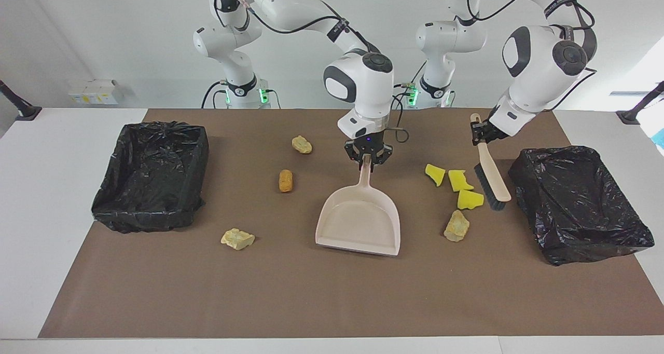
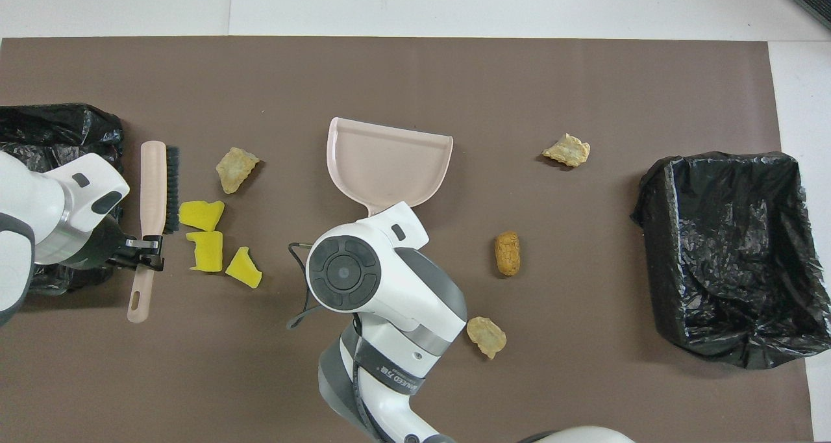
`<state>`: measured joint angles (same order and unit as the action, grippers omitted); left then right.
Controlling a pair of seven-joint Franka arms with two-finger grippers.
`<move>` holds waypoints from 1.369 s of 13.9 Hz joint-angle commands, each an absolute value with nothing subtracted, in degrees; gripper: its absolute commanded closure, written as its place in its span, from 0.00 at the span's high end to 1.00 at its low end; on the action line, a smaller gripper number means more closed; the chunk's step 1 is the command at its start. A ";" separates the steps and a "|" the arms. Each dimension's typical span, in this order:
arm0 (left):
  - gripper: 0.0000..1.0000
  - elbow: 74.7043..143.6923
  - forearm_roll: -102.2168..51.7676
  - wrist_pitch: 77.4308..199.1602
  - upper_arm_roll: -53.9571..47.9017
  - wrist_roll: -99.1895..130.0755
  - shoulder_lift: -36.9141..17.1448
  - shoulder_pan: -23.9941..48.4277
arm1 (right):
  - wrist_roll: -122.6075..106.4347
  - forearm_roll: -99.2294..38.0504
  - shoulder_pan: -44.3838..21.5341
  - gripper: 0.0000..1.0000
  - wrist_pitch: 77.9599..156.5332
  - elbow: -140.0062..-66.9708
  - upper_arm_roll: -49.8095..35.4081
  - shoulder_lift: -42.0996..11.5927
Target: Sweep and dump trash in bin
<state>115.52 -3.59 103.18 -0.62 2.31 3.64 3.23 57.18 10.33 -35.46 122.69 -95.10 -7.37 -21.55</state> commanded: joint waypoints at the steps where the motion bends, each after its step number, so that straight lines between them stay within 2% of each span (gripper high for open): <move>1: 0.00 106.21 0.41 105.20 -0.61 -3.38 -7.16 3.25 | 42.78 9.84 -30.87 0.00 117.27 -96.15 -8.00 -17.59; 3: 0.00 101.18 4.47 104.86 -0.62 -13.40 -11.24 2.91 | 28.82 9.14 -27.88 0.00 113.66 -96.50 -8.00 -15.83; 5: 0.00 100.90 6.58 106.51 -0.62 -23.42 -13.70 3.25 | 9.32 8.79 -25.06 0.00 110.40 -96.50 -7.91 -14.94; 8: 0.00 102.39 7.82 110.12 -0.88 -24.87 -16.25 5.44 | -9.88 8.61 -21.01 0.00 109.07 -96.85 -7.91 -14.59; 14: 0.00 114.16 7.65 107.94 -1.05 -24.35 -9.85 6.15 | -40.12 8.61 -17.06 0.00 109.77 -100.54 -8.00 -13.45; 19: 0.00 113.99 1.26 95.46 -1.06 -8.91 -6.34 7.38 | -67.69 8.61 -13.89 0.00 114.06 -104.23 -8.00 -12.66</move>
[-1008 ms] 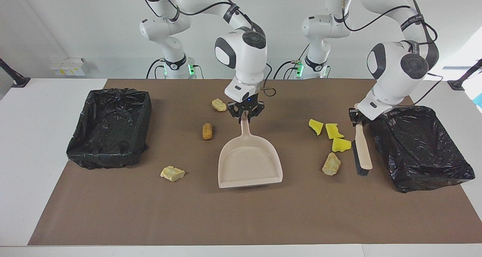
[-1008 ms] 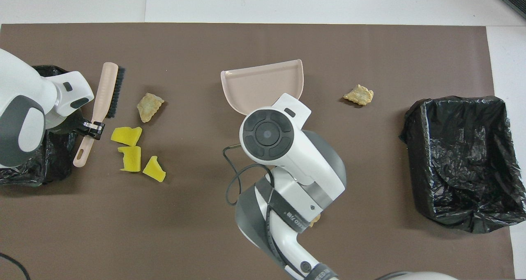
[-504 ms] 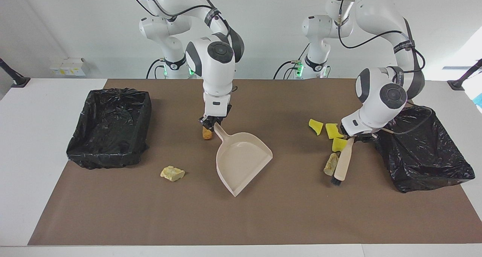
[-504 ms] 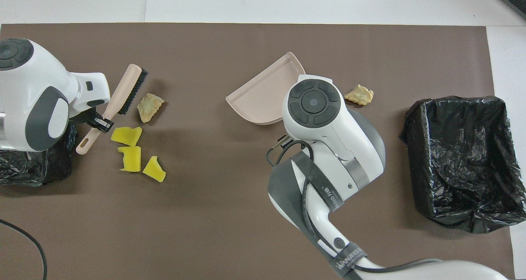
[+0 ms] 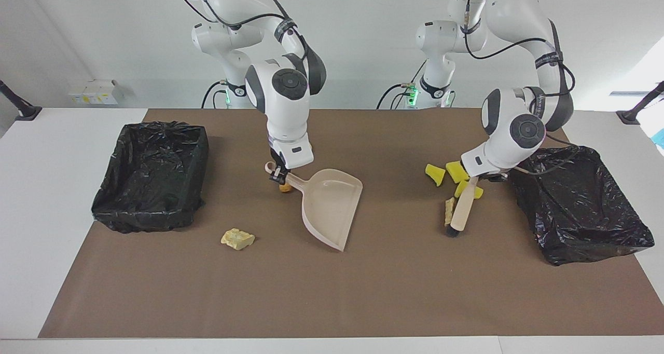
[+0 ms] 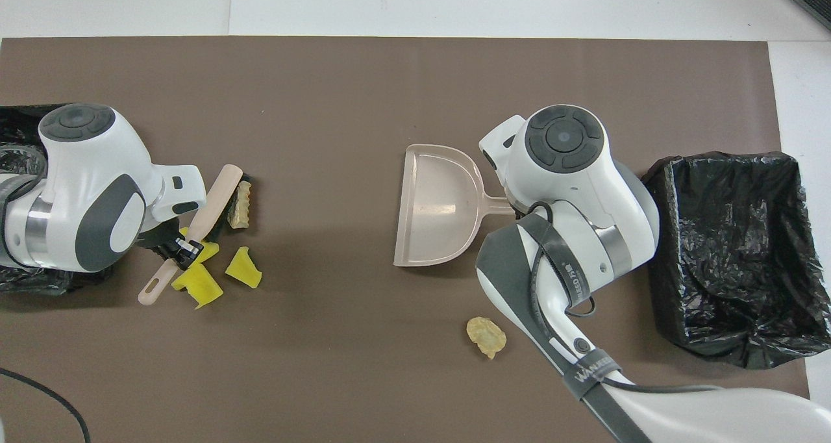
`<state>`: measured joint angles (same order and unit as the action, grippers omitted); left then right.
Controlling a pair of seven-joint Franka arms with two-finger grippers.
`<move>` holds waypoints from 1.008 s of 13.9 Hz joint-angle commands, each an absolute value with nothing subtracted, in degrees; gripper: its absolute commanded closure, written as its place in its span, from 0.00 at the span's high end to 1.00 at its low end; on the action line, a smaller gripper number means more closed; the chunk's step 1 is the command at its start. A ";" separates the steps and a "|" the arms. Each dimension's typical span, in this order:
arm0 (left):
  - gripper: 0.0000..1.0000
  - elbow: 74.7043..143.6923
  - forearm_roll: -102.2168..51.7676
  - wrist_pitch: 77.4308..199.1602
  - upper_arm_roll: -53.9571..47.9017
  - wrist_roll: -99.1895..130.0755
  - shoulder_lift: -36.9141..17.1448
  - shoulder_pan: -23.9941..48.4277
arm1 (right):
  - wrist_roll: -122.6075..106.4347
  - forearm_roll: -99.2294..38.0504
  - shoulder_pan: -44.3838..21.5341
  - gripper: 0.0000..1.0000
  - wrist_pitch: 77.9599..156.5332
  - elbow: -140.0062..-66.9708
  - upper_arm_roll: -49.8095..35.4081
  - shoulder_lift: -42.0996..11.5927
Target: Sweep and dump trash in bin
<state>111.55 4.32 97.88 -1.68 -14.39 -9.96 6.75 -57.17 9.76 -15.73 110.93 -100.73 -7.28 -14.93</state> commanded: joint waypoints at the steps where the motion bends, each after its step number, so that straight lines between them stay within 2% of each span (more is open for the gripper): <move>1: 0.00 112.86 -1.38 95.19 -0.71 -4.70 -4.68 6.51 | -73.16 7.48 -13.19 0.00 114.86 -104.76 -8.00 -12.66; 3: 0.00 109.00 -3.34 92.74 -0.18 -2.55 -3.43 3.36 | -78.12 5.19 -12.92 0.00 116.36 -105.90 -8.00 -12.48; 6: 0.00 110.64 -3.25 87.56 -0.18 8.45 -0.71 -0.87 | -76.74 5.10 -15.63 0.00 120.57 -107.40 -8.00 -12.48; 8: 0.00 115.46 -3.25 85.34 -0.09 21.30 2.71 -1.58 | -74.71 5.10 -16.43 0.00 121.03 -107.58 -7.91 -13.01; 10: 0.00 124.41 -3.25 90.14 -0.09 24.69 7.63 -2.20 | -71.65 5.88 -17.05 0.00 120.67 -107.75 -7.91 -12.66; 12: 0.00 131.80 -3.25 96.48 -0.18 23.56 8.96 -1.24 | -64.73 6.41 -18.88 0.00 121.20 -109.68 -7.65 -11.52; 14: 0.00 133.85 -3.16 100.27 -0.44 18.67 8.79 1.47 | -56.29 9.56 -19.51 0.00 123.21 -112.22 -7.82 -10.11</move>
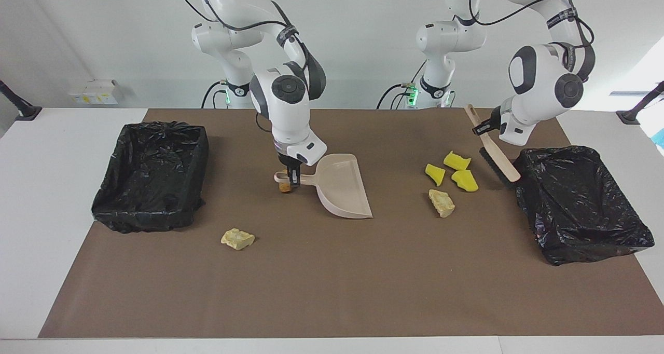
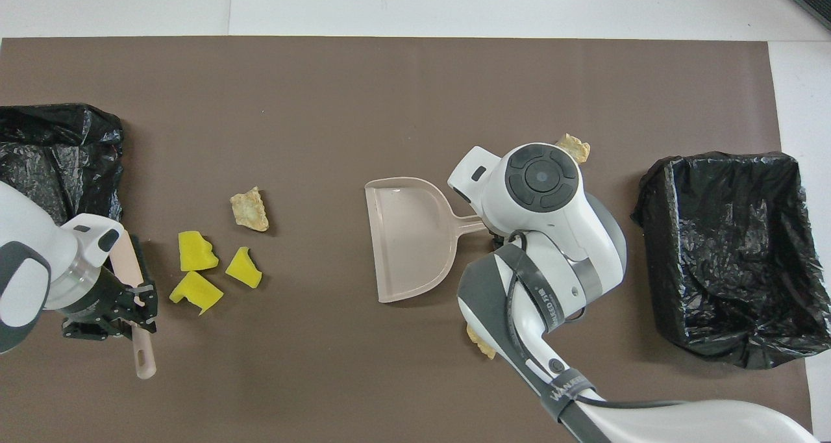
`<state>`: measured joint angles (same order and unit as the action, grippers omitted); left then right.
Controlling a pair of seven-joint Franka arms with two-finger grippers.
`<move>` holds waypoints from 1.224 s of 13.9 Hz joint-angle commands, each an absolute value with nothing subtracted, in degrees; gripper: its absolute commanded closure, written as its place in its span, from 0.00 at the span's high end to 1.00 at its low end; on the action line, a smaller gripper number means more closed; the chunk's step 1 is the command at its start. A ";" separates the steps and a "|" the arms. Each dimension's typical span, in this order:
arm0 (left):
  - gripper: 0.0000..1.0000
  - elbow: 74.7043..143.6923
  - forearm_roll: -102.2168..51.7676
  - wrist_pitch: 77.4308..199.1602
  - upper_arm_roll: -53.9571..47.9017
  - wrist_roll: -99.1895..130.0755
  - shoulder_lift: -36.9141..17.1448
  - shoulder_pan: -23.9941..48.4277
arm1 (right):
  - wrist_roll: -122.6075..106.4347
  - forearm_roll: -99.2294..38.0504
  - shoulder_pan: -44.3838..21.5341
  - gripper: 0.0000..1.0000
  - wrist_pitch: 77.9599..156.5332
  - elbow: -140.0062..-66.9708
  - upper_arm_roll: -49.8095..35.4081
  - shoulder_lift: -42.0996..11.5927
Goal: Sweep and dump trash in bin
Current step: 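Sweep the yellow sponges into the dustpan with the left gripper's brush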
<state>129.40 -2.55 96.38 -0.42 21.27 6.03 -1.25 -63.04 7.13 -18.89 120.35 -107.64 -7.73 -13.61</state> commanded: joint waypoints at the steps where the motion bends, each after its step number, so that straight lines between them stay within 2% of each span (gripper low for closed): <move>1: 0.00 134.03 -3.25 100.81 -0.53 17.50 8.09 3.50 | -53.20 9.93 -19.86 0.00 123.31 -113.11 -7.82 -9.41; 5: 0.00 135.70 -5.17 103.62 -0.62 21.35 7.65 12.81 | -50.98 9.93 -19.25 0.00 123.92 -114.35 -7.91 -9.14; 10: 0.00 134.83 -18.25 113.00 -0.62 24.52 6.51 22.75 | -51.42 9.93 -19.25 0.00 126.03 -114.43 -7.91 -9.93; 14: 0.00 129.21 -25.04 118.02 -0.70 27.85 1.15 31.27 | -50.80 9.93 -20.30 0.00 128.84 -114.35 -8.00 -11.77; 17: 0.00 122.81 -25.40 116.81 -0.97 28.30 -1.40 32.69 | -50.63 9.76 -21.36 0.00 131.48 -114.17 -8.00 -13.53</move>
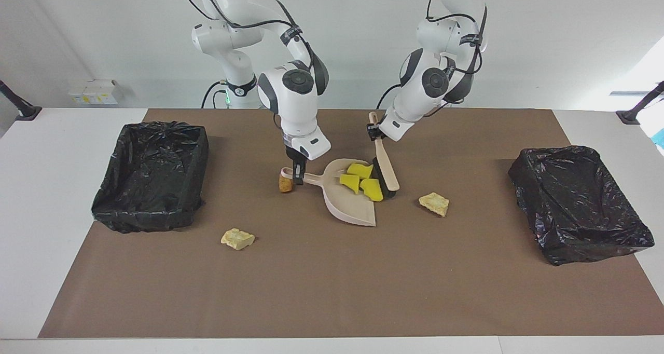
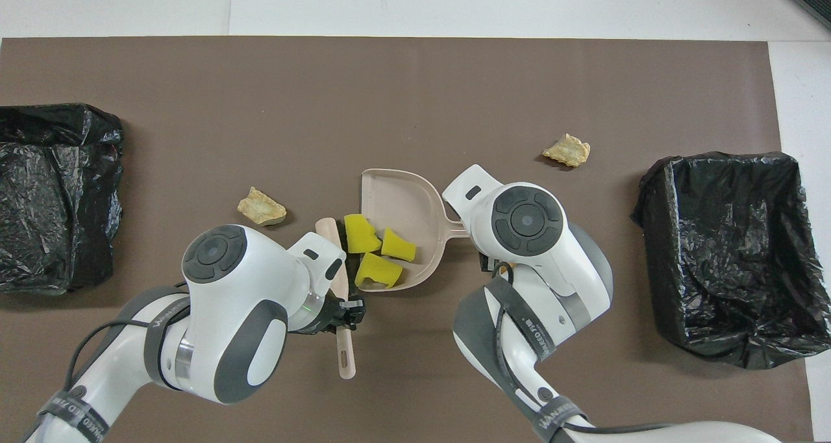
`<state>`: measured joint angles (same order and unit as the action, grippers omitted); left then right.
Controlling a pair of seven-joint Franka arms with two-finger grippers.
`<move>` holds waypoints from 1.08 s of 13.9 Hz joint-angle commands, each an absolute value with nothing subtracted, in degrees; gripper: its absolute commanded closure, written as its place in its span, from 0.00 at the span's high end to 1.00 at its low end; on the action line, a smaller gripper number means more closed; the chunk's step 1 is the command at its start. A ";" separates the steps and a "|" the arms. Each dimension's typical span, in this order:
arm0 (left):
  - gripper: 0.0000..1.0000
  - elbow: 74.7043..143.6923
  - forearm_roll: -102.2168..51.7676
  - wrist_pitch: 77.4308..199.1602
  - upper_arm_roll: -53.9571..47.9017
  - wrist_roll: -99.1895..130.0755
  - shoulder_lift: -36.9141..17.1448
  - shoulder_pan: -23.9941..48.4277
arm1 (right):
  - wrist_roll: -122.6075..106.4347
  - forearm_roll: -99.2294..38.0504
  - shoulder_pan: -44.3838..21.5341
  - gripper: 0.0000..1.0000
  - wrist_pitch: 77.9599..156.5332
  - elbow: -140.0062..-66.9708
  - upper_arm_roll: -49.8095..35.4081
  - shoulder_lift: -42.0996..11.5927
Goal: Sweep and dump trash in bin
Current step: 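Sweep the yellow sponges into the dustpan with the left gripper's brush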
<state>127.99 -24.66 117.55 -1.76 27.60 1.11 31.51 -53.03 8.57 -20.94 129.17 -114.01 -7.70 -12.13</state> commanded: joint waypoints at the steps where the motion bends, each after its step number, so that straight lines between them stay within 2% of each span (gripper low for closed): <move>1: 0.00 120.43 -25.40 115.07 -0.88 28.30 -1.41 32.61 | -50.71 9.58 -21.36 0.00 131.66 -114.17 -8.00 -13.54; 4: 0.00 117.16 -22.00 103.57 0.17 26.99 2.19 27.62 | -50.71 9.14 -21.18 0.00 131.75 -113.73 -8.00 -14.06; 8: 0.00 114.17 -4.96 98.70 0.26 18.68 1.32 18.58 | -51.33 9.14 -20.92 0.00 130.52 -111.80 -8.00 -14.50; 9: 0.00 113.56 -1.70 98.70 0.26 15.33 0.71 16.63 | -50.98 9.14 -20.92 0.00 130.52 -111.71 -8.00 -14.50; 12: 0.00 109.96 4.20 100.71 0.26 9.33 -6.13 11.52 | -50.80 9.14 -20.92 0.00 130.43 -111.80 -8.00 -14.41; 15: 0.00 112.05 5.72 104.58 0.09 7.12 -8.08 9.32 | -50.80 9.23 -21.27 0.00 130.43 -111.97 -8.00 -14.33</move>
